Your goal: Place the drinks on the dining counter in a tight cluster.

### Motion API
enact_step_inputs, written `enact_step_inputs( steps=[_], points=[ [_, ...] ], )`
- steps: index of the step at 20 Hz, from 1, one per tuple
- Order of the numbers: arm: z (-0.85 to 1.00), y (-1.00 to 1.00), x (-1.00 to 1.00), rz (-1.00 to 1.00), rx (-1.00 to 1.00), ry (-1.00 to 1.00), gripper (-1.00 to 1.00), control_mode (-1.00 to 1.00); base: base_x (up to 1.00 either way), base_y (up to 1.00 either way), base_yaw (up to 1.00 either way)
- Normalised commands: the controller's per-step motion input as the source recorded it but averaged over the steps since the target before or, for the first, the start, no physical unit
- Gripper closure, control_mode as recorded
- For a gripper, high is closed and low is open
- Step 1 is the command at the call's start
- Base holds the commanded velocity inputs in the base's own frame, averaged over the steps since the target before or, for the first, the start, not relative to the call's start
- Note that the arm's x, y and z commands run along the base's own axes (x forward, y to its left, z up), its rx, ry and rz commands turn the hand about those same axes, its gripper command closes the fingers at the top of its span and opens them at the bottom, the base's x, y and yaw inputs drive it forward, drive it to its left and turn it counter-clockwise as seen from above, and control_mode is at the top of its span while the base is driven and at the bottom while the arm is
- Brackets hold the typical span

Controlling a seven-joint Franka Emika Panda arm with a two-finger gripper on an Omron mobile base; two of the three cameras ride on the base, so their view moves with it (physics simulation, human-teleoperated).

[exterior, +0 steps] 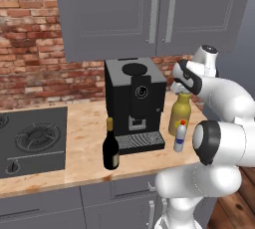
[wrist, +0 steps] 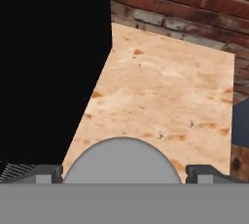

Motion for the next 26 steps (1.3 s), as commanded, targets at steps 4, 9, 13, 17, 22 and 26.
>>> enact_step_inputs(
  steps=[4,9,13,17,22,26],
  points=[
    [0.0,0.0,0.0,0.0,0.0,0.0,-1.0,-1.0,0.0,0.0,0.0],
    [0.0,0.0,0.0,0.0,0.0,0.0,1.0,-1.0,0.0,0.0,0.0],
    [0.0,0.0,0.0,0.0,0.0,0.0,1.0,-1.0,0.0,0.0,0.0],
    [0.0,-0.01,0.0,0.0,0.0,0.0,1.0,-1.0,0.0,0.0,0.0],
    [0.33,-0.13,-0.07,0.0,0.0,0.0,1.0,-1.0,0.0,0.0,0.0],
    [0.59,-0.23,-0.1,0.0,0.0,0.0,1.0,-1.0,0.0,0.0,0.0]
  ],
)
